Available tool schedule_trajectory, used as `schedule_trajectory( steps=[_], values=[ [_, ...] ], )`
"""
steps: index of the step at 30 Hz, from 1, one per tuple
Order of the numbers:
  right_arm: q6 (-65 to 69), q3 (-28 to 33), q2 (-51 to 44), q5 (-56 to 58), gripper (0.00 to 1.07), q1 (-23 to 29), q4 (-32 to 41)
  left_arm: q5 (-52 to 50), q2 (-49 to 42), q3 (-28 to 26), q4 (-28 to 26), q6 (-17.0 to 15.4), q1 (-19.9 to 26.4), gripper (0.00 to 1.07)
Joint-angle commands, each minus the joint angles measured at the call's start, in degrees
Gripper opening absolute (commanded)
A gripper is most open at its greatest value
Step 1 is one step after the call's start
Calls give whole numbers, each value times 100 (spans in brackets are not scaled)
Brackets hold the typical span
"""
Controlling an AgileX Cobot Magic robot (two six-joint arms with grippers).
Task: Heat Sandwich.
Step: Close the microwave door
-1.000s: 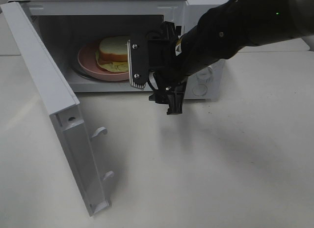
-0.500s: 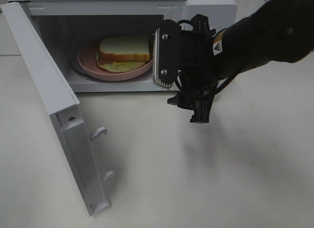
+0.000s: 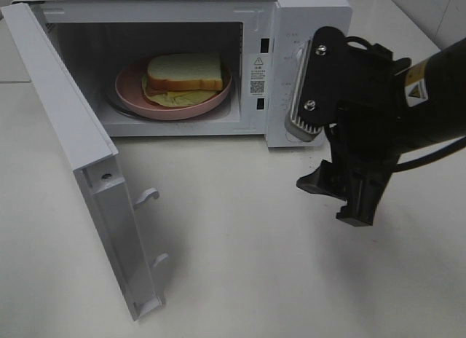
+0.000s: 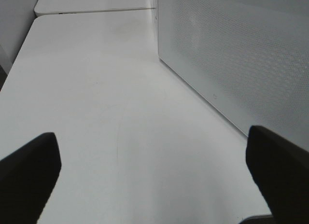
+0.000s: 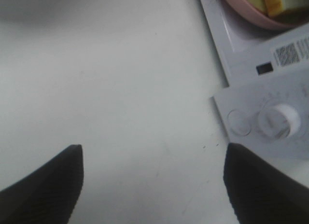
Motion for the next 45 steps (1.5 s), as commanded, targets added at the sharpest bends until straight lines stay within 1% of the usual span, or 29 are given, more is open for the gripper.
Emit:
schedule_trajectory(
  steps=[1,2,6,7,11,13,15,16,18,27,30,32,35,38,39,40,41,43,44,45],
  values=[
    [739,52,-378,756,76,-6,-11,-74,-132,17,-46,0,-34,101],
    [739,52,-378,756,76,-6,-11,-74,-132,17,-46,0,-34,101],
    [1644,52,-900,1616,76,-6,-11,-74,-132,17,-46,0,-34,101],
    [1644,52,-900,1616,76,-6,-11,-74,-132,17,-46,0,-34,101],
    [2458,52,-1507,2406,76,-6,-11,-74,-132,17,-46,0,-34,101],
    [2607,52,-1604,2527,76,-6,-11,-74,-132,17,-46,0,-34,101],
    [2899,52,-1942,3019,76,-6,-11,-74,-132,17,-46,0,-34,101],
    [2899,52,-1942,3019,76,-6,-11,-74,-132,17,-46,0,-34,101],
    [3054,52,-2212,3575,76,-6,-11,-74,-132,17,-46,0,-34,101],
    [3426,57,-2928,4841,76,-6,-11,-74,-132,17,-46,0,-34,101],
    [3512,74,-3117,5002,76,-6,-11,-74,-132,17,-46,0,-34,101],
    [3524,80,-3541,5059,76,-11,17,-74,-132,17,-46,0,-34,101],
    [3541,80,-3759,5059,76,-29,46,-74,-132,17,-46,0,-34,101],
    [3558,80,-4102,5059,76,-493,143,-74,-132,17,-46,0,-34,101],
    [3558,80,-4102,5059,76,-493,143,-74,-132,17,-46,0,-34,101],
    [3558,80,-4188,5059,76,-682,143,-74,-132,17,-46,0,-34,101],
    [3518,97,-4383,5019,76,-1054,132,-74,-132,17,-46,0,-34,101],
    [3466,166,-4589,4899,76,-1352,138,-74,-132,17,-46,0,-34,101],
    [3466,275,-4813,4790,76,-1610,138,-74,-132,17,-46,0,-34,101],
    [3466,275,-4813,4790,76,-1610,138,-74,-132,17,-46,0,-34,101]
  ],
)
